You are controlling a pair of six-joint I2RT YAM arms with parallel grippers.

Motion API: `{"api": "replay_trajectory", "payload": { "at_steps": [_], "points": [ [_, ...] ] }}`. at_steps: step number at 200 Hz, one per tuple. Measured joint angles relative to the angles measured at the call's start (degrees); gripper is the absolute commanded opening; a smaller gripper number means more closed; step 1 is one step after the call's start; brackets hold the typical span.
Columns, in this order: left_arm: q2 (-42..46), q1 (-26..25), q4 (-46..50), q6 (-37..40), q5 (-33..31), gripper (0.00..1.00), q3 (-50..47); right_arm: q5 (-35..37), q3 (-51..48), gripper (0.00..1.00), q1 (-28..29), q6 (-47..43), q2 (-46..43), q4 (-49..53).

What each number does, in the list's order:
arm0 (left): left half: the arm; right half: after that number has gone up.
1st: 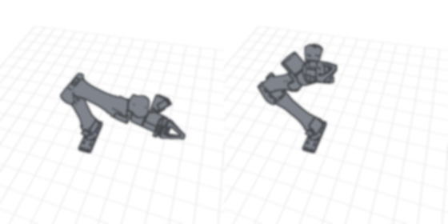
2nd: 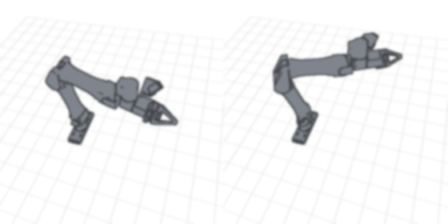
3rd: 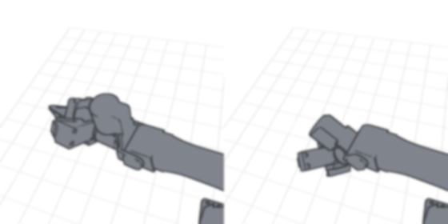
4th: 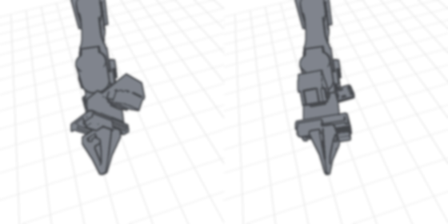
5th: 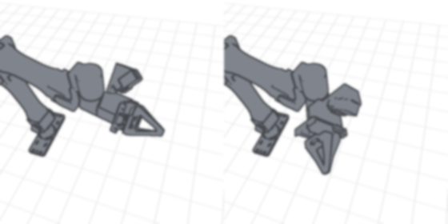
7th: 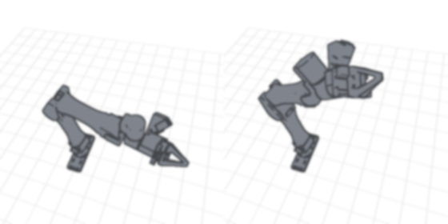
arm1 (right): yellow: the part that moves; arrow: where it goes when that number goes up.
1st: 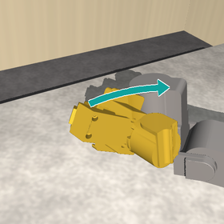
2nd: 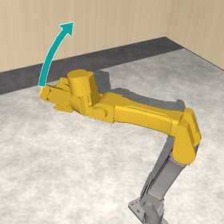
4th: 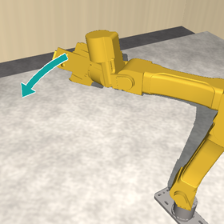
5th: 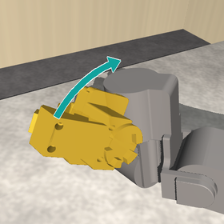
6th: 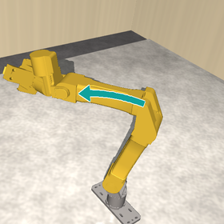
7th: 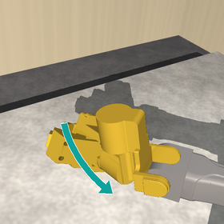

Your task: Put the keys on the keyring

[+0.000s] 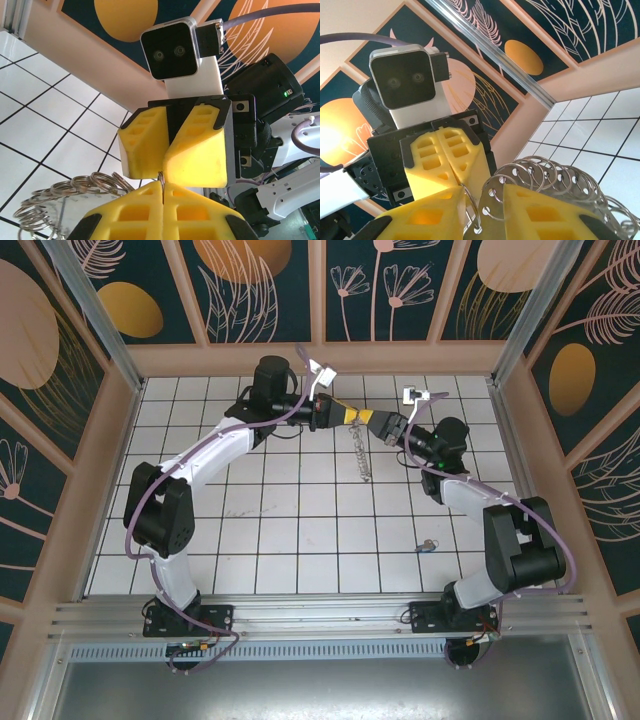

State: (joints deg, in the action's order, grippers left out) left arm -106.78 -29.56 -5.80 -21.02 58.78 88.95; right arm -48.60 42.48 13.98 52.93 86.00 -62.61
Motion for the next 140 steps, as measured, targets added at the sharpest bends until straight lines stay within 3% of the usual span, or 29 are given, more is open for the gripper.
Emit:
{"api": "replay_trajectory", "payload": {
  "at_steps": [35,68,101,108,123,140],
  "points": [
    [0.0,0.0,0.0,0.0,0.0,0.00,0.0,-1.1,0.2,0.18,0.6,0.1,0.2,-0.9],
    [-0.1,0.2,0.0,0.0,0.4,0.00,0.0,-1.9,0.3,0.00,0.7,-0.1,0.3,-1.5],
    [-0.3,0.3,-0.1,-0.3,0.7,0.00,0.0,-2.1,0.3,0.00,0.8,-0.1,0.3,-1.4],
    [-0.3,0.3,-0.2,-0.3,0.6,0.04,0.0,-2.0,0.3,0.00,0.8,-0.1,0.3,-1.4],
    [-0.3,0.3,-0.7,-0.6,-0.1,0.26,0.0,-1.6,0.3,0.00,0.8,-0.1,0.3,-1.5],
    [-0.3,0.3,-2.0,-2.0,-2.7,0.40,-0.4,-1.1,0.3,0.00,0.8,-0.1,0.3,-1.7]
  ]
}}
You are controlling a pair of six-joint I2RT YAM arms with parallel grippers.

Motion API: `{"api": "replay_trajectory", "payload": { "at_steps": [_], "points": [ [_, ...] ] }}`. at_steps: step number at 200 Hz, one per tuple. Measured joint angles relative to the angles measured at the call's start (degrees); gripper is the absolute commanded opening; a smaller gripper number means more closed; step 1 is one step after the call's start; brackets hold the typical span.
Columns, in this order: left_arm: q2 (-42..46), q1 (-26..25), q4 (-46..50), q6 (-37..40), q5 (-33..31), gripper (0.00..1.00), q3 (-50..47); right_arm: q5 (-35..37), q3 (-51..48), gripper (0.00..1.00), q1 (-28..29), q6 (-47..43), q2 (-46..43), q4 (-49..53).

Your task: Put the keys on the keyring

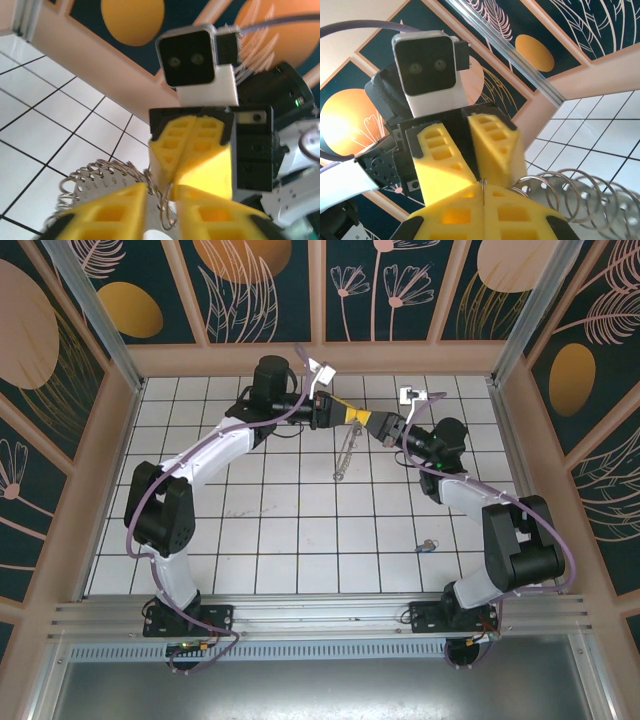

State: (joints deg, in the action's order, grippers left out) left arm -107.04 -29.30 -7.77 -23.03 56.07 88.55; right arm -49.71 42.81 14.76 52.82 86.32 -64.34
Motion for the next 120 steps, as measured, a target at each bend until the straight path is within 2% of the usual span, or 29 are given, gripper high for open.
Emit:
{"api": "replay_trajectory", "payload": {
  "at_steps": [14,34,93,120],
  "points": [
    [0.1,0.0,-2.3,-1.4,-2.1,0.49,-0.9,0.4,0.0,0.00,0.0,0.0,0.0,-0.2],
    [0.8,0.0,-5.5,-3.8,-5.1,0.52,-3.1,1.2,0.0,0.00,0.0,0.1,0.2,-1.7],
    [3.1,0.0,-21.7,-17.7,-9.3,0.50,-10.2,5.4,-0.2,0.00,0.0,4.3,3.6,-13.0],
    [3.1,0.0,-30.0,-25.3,-9.9,0.45,-12.9,7.5,-0.3,0.00,0.0,6.5,5.0,-18.0]
  ]
}}
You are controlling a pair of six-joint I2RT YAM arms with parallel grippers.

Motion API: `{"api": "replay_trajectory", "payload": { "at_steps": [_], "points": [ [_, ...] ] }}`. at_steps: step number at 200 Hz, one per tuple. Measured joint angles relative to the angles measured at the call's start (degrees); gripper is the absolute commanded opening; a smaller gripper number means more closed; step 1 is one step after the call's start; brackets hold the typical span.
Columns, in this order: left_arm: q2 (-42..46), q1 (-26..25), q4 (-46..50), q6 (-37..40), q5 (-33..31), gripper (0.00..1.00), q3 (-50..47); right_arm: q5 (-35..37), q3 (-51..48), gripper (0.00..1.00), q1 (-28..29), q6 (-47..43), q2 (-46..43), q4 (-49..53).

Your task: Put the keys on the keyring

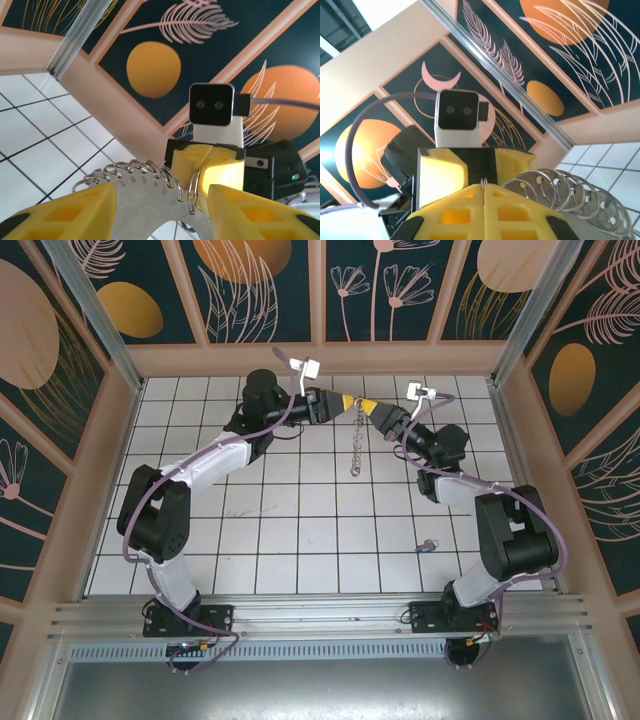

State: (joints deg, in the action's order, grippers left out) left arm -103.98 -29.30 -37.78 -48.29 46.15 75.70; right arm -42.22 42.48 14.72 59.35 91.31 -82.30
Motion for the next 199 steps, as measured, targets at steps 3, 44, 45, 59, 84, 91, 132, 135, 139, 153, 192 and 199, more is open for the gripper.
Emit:
{"api": "replay_trajectory", "payload": {
  "at_steps": [3,44,45,59,84,91,132,135,139,153,192,199],
  "points": [
    [0.0,0.0,-0.9,-0.9,0.0,0.45,-0.2,0.2,0.0,0.00,0.0,0.2,0.2,-0.5],
    [-0.1,0.0,-12.5,-11.2,-0.2,0.37,-2.1,2.8,0.0,0.00,0.2,3.3,2.7,-5.4],
    [-0.1,0.0,-12.7,-11.4,-0.2,0.37,-2.1,2.9,0.0,0.00,0.2,3.4,2.8,-5.5],
    [-0.4,0.0,-16.4,-14.4,-0.2,0.35,-2.4,3.7,0.0,0.00,0.4,4.5,3.7,-6.1],
    [-1.5,0.0,-20.8,-17.9,-0.2,0.34,-2.8,4.8,0.0,0.00,0.8,6.0,5.2,-6.3],
    [-1.8,0.0,-21.6,-18.6,-0.3,0.34,-3.1,5.0,0.0,0.00,1.0,6.2,5.4,-6.3],
    [-2.3,0.0,-22.5,-20.3,-1.0,0.33,-4.9,5.5,0.9,0.00,1.9,7.1,5.7,-6.4],
    [-2.3,0.0,-22.6,-20.4,-1.2,0.33,-5.0,5.6,0.9,0.00,1.9,7.2,5.7,-6.4],
    [-2.3,0.0,-22.6,-20.4,-1.4,0.33,-5.1,5.6,0.9,0.00,2.0,7.2,5.7,-6.4],
    [-2.3,0.0,-22.7,-20.6,-1.9,0.33,-5.5,5.9,1.0,0.00,2.2,7.3,5.7,-6.5],
    [-2.7,0.0,-23.1,-21.0,-2.8,0.31,-5.9,6.3,1.4,0.00,2.3,7.3,5.7,-6.5],
    [-2.7,0.0,-23.3,-21.0,-2.9,0.31,-5.9,6.4,1.4,0.00,2.4,7.3,5.7,-6.5]
  ]
}}
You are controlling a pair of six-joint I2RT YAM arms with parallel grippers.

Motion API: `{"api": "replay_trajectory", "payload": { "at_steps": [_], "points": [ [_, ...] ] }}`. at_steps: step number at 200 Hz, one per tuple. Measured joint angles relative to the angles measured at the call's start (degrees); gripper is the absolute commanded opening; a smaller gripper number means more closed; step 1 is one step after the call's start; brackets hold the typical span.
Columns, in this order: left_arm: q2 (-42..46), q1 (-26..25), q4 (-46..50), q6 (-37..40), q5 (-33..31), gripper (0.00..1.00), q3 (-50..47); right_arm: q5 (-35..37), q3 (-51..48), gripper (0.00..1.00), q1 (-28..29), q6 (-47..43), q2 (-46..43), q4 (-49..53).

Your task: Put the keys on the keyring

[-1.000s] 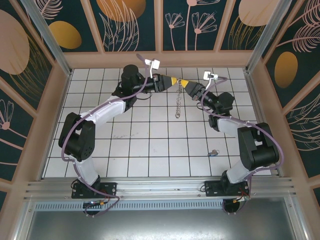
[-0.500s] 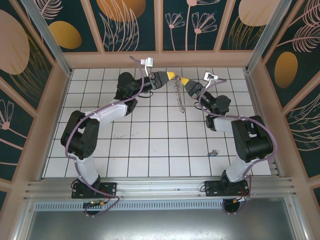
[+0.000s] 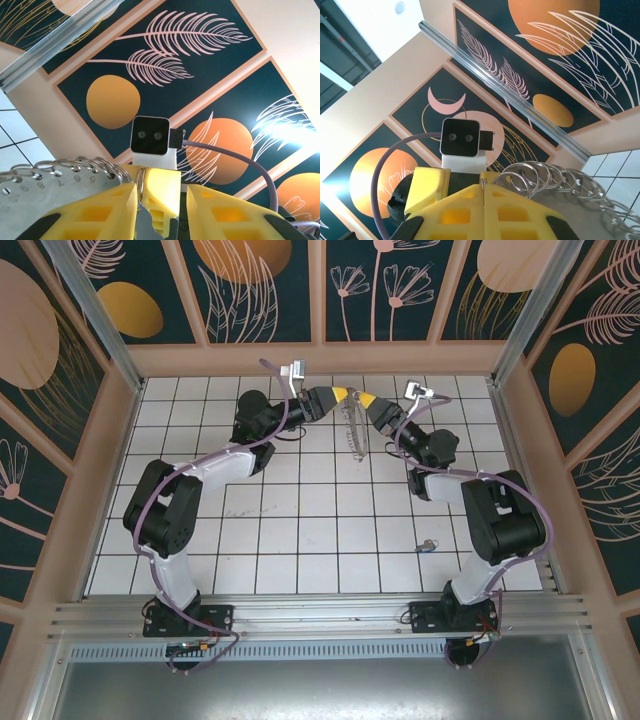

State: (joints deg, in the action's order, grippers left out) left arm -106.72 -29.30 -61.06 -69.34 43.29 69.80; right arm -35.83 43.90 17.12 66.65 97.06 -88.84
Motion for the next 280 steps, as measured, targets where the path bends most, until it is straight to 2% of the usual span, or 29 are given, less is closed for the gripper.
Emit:
{"api": "replay_trajectory", "payload": {
  "at_steps": [120,180,205,217,243,260,280],
  "points": [
    [-1.8,-0.4,-1.8,-1.3,-0.3,0.30,-0.3,0.1,2.2,0.00,1.8,1.3,2.9,-0.2],
    [-2.0,-0.4,-1.7,-1.7,-0.5,0.11,-0.3,0.3,2.5,0.00,2.2,1.4,3.3,-0.9],
    [-2.0,-0.4,-1.8,-1.7,-0.7,0.00,-0.5,0.4,2.5,0.00,2.3,1.6,3.3,-1.0],
    [-2.0,-0.4,-1.8,-1.8,-0.8,0.00,-0.5,0.4,2.5,0.00,2.3,1.7,3.3,-1.0],
    [-2.0,-0.4,-1.6,-1.6,-0.7,0.00,-0.5,0.4,2.5,0.35,2.2,2.7,3.3,-1.0],
    [-2.0,-0.4,-0.4,-0.8,-0.5,0.00,-0.5,0.4,2.3,0.43,1.7,2.9,3.3,-1.5],
    [-2.0,-0.4,2.3,1.3,0.1,0.00,-0.4,0.3,0.6,0.46,0.3,3.0,3.0,-1.4]
  ]
}}
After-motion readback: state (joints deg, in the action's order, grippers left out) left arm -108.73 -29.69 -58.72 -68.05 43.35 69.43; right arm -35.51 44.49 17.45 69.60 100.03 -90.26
